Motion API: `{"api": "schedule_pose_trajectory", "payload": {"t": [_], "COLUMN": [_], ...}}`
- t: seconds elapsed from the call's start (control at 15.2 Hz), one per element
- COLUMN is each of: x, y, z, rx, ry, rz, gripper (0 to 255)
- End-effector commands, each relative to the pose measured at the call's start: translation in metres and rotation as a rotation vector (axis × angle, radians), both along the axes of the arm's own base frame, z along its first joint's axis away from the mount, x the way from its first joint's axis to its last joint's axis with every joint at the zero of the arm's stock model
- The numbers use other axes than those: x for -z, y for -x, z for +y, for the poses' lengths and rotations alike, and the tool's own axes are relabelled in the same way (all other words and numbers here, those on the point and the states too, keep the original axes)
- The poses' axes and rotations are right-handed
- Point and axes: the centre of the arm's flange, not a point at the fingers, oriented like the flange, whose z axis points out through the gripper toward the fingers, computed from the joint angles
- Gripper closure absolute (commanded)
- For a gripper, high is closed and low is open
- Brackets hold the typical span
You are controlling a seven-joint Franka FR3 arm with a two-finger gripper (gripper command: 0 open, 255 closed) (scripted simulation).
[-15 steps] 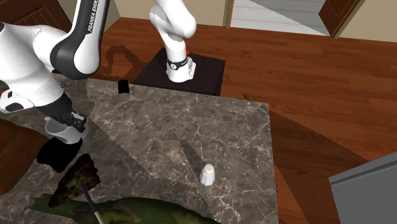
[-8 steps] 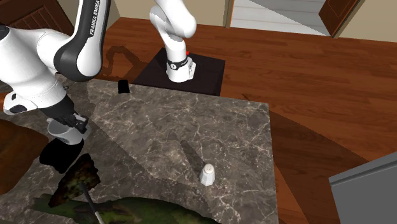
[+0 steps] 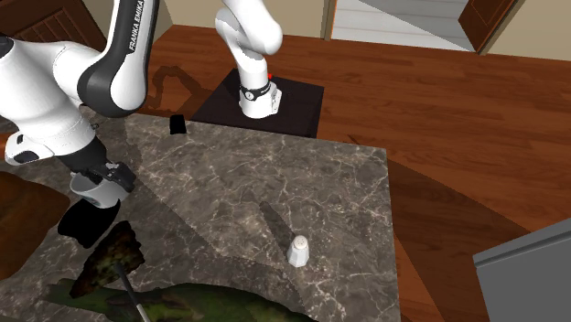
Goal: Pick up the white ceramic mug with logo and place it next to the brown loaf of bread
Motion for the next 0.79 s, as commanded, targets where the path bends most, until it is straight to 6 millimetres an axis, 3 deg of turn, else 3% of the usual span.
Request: {"api": "schedule_pose_trajectory", "payload": {"t": [0.0, 0.2, 0.73], "x": [-0.013, -0.05, -0.05], "y": [0.001, 0.003, 0.003], "z": [0.0, 0.002, 0.002], "rx": [0.0, 0.0, 0.0], "ry": [0.0, 0.0, 0.0], "rz": [0.0, 0.0, 0.0], "gripper": [0, 0, 0]}}
